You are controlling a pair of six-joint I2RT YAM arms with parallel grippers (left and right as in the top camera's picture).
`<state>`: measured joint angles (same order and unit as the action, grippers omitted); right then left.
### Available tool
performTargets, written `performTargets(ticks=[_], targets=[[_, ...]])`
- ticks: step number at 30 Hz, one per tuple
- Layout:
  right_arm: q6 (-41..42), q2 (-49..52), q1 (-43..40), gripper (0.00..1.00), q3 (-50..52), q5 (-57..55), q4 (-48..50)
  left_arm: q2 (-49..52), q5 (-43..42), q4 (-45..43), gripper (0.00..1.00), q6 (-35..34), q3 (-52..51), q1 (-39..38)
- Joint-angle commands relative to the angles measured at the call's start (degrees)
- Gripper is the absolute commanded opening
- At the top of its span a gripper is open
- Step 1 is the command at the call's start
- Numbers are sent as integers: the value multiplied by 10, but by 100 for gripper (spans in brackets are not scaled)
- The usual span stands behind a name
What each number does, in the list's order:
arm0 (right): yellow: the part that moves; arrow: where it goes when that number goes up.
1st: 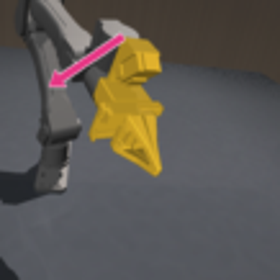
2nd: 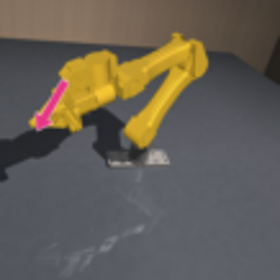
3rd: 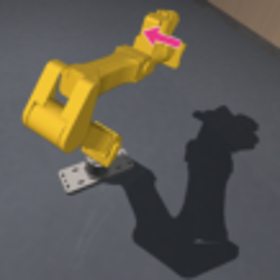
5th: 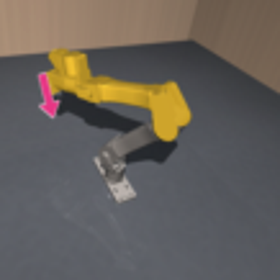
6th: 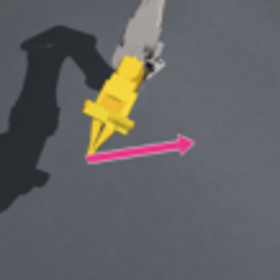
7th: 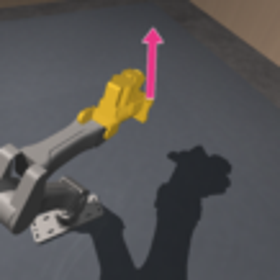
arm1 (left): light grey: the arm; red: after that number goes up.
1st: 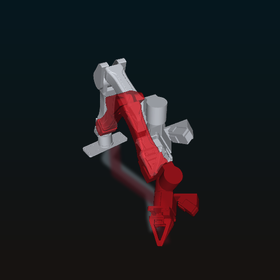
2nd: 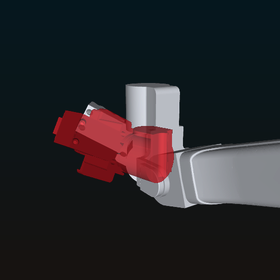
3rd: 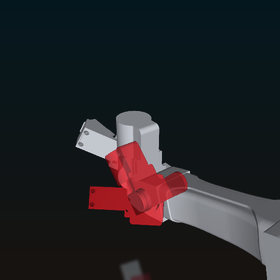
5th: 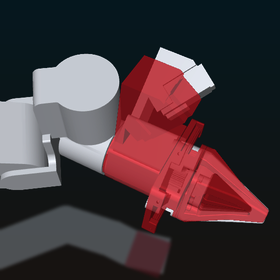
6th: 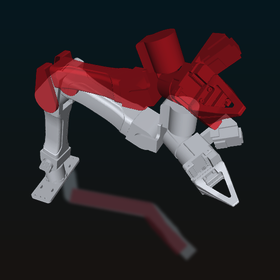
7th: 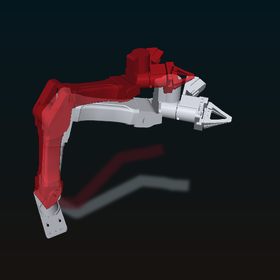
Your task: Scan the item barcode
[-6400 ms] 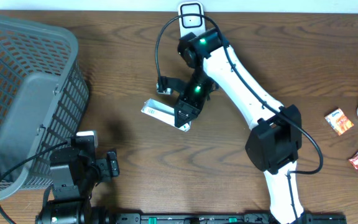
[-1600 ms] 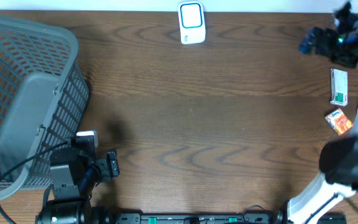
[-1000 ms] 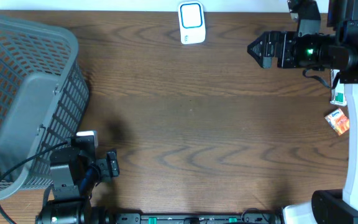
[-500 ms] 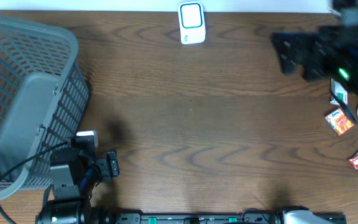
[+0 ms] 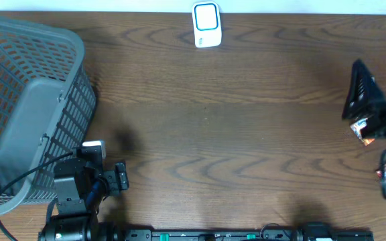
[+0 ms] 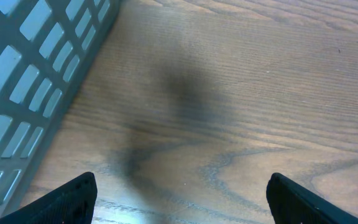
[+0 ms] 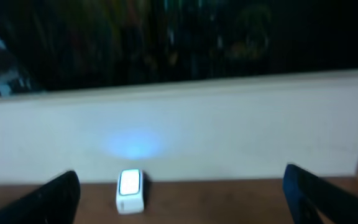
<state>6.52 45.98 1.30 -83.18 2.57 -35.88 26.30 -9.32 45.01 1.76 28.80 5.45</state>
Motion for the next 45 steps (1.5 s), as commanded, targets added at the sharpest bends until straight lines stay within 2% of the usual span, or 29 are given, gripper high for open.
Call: performTargets(ticks=[1,11,20,31,40,45], targets=[[14,-66,-21,99,115,-5,68,-2,-5,0,88,8,1,-1],[43,-207,-27,99,403,-6,318,-2,-5,0,88,8,1,-1],[82,-305,-27,99,587,-7,438,-2,-5,0,88,8,1,-1],[82,-458,-27,99,750,-12,456,-2,-5,0,88,8,1,-1],[82,-457,-27,99,824,-12,461,-2,-5,0,88,8,1,-1],[80,-457,-27,99,829,-14,396,-2,-5,0,88,8,1,-1]])
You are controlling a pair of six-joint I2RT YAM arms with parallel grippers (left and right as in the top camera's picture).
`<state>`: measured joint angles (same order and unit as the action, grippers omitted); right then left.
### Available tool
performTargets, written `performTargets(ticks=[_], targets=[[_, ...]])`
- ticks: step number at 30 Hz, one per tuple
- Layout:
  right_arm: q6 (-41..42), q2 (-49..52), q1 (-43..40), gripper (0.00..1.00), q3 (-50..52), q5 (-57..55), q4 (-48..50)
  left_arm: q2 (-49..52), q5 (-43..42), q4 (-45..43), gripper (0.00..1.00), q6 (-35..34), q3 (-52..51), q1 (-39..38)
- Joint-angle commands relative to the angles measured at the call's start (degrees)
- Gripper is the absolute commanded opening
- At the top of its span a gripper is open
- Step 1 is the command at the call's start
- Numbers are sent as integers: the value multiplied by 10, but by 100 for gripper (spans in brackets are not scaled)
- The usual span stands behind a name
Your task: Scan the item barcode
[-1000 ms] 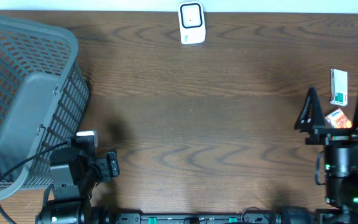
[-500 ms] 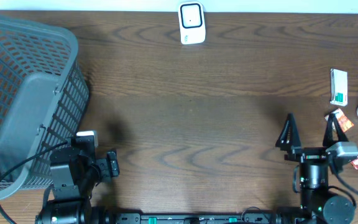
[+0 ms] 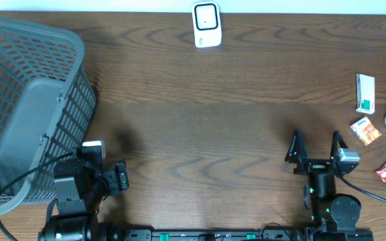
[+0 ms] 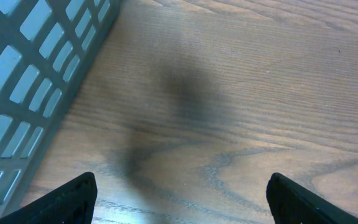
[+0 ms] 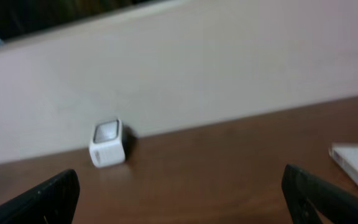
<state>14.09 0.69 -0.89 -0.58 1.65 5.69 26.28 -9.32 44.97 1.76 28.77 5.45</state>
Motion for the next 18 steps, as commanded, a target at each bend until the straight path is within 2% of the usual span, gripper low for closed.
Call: performTargets(ticks=[1,5,18], targets=[[5,-4,-5,99,3,-5,-35,-2,-5,0,88,8,2,-1],[5,-3,-5,99,2,-6,-101,-2,-5,0,88,8,2,-1],[5,1,-5,99,3,-7,-100,-2,-5,0,88,8,2,-1]])
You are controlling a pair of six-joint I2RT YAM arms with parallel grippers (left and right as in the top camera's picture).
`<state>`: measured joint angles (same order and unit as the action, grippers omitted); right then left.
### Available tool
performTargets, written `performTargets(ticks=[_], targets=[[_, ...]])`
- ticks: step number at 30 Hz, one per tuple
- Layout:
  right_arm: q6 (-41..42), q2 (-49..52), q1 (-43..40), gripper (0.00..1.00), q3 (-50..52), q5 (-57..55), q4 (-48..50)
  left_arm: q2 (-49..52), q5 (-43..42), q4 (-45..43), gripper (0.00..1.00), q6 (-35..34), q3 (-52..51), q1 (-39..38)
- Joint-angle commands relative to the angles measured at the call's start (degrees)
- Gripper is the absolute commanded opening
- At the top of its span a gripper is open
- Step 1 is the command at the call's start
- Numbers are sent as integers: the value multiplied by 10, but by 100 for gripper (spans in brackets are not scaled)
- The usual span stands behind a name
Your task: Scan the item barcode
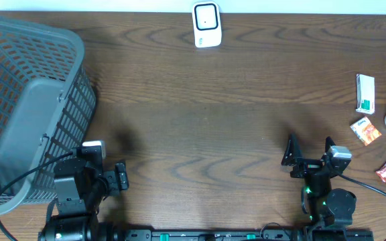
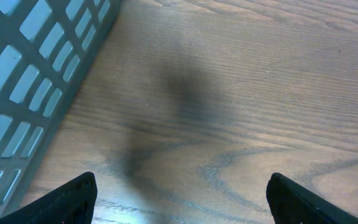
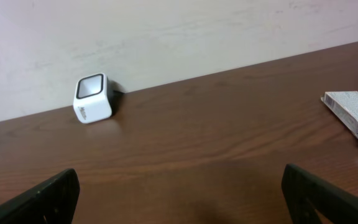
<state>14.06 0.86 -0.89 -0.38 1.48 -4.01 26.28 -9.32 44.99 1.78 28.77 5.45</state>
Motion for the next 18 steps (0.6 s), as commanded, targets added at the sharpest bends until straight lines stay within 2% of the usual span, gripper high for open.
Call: performTargets(ticks=[1,11,18], targets=[[5,-1,-5,99,1,-5,-3,-2,-5,0,88,8,2,-1],[5,-1,-5,99,1,-5,-3,-10,-5,0,88,8,2,-9],[5,-1,-5,99,1,-5,-3,-92,-3,-1,88,16,2,-10]])
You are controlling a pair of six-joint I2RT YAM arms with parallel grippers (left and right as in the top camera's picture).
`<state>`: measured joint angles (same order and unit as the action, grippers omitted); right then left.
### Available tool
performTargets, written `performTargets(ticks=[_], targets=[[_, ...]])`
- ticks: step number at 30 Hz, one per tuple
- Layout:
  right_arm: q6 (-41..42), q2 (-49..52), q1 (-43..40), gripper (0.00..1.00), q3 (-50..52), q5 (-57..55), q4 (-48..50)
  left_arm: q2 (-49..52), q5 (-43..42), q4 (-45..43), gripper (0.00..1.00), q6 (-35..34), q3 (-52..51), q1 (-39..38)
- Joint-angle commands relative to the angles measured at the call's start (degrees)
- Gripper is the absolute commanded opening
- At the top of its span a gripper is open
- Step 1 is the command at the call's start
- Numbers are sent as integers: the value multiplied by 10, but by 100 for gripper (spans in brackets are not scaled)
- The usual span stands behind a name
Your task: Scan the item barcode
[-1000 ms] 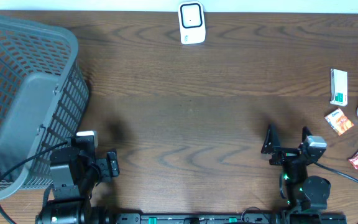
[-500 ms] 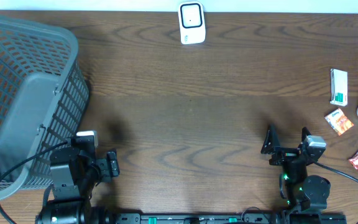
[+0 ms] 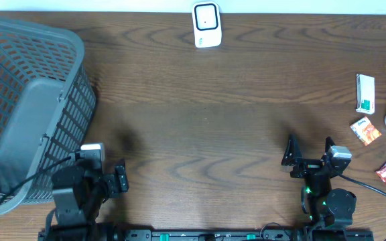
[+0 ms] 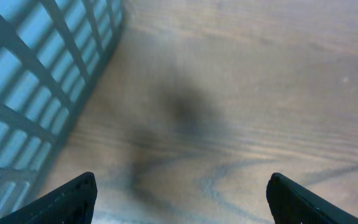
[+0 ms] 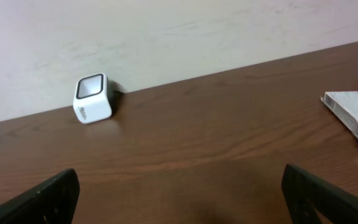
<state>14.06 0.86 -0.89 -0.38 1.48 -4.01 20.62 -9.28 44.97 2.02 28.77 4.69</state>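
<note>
The white barcode scanner [image 3: 206, 25] stands at the table's far edge, its window facing up; it also shows as a small white scanner [image 5: 92, 98] against the wall. The items lie at the right edge: a white-and-green box [image 3: 365, 94], also seen as a box [image 5: 353, 118], an orange packet [image 3: 366, 130], a green bottle and a red packet. My right gripper [image 3: 308, 152] rests near the front, open and empty, as does the same gripper [image 5: 182, 208]. My left gripper [image 3: 114, 178] sits beside the basket, open and empty [image 4: 179, 208].
A large grey mesh basket [image 3: 25, 100] fills the left side, its wall close to my left gripper, and the basket wall [image 4: 30, 81] shows in the left wrist view. A pale wall [image 5: 179, 37] runs behind the table's far edge.
My left arm has shifted slightly toward the front edge, and its wrist view is now blurred. The right arm and all the items are where they were.
At first my right arm was raised at the far right over the items, open, and the scanner glowed blue. Then it was low near the front right, the items uncovered and the scanner no longer glowing. It stayed there; only the left arm has now shifted.
</note>
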Motion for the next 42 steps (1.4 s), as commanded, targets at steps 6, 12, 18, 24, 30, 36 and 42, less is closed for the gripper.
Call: performTargets(ticks=[6,12,18,24,30,36,42], targets=[[5,-1,-5,99,1,-5,-3,-101,-4,-81,88,11,-30,-3],[5,-1,-5,99,1,-5,-3,-133,-4,-266,88,-2,-124,-6],[5,-1,-5,99,1,-5,-3,-139,5,-484,88,-2,-227,-21],[5,-1,-5,99,1,-5,-3,-178,35,-485,88,-2,-278,-25],[5,-1,-5,99,1,-5,-3,-205,40,-412,88,-1,-285,-27],[5,-1,-5,99,1,-5,-3,-205,39,-413,88,-2,-285,-28],[5,-1,-5,99,1,-5,-3,-205,39,-413,88,-2,-285,-28]])
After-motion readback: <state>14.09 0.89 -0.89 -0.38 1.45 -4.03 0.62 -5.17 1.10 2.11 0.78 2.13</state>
